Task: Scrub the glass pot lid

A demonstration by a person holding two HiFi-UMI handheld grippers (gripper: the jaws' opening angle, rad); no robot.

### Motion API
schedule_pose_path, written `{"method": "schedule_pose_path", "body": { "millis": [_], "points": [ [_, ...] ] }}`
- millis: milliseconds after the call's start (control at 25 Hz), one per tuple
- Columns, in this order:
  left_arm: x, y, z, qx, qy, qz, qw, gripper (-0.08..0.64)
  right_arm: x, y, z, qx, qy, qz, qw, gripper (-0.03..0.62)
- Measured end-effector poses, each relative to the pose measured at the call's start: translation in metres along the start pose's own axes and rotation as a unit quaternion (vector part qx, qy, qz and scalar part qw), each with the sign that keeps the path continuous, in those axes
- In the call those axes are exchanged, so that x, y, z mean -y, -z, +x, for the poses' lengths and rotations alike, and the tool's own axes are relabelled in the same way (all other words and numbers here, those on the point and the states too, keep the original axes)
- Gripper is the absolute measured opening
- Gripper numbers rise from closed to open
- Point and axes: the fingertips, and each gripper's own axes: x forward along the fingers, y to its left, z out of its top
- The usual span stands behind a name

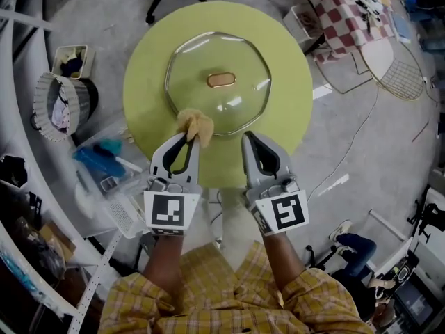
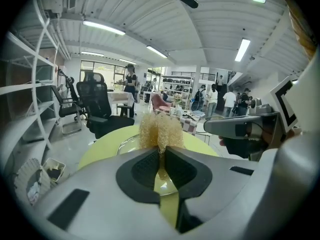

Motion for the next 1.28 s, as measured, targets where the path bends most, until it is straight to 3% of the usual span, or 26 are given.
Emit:
{"method": "schedule_pose_path", "body": {
  "millis": [400,1000,1280],
  "points": [
    [-0.002,0.025,0.020,-0.032,0.004,-0.021,0.9993,0.034,0.004,0.024,0.018,-0.010,0.000,0.003,1.000,-0.003],
    [-0.004,0.060,0.048,-0.085,0.012,-0.011,0.9963,0.034,0.012,0.057,0.032,-0.042,-0.011,0.026,0.999,-0.003],
    [-0.003,0.076,0.063,-0.113,0.011,-0.002,0.9935,0.034,0.021,0.064,0.034,-0.049,0.003,0.030,0.998,-0.003]
  ]
}}
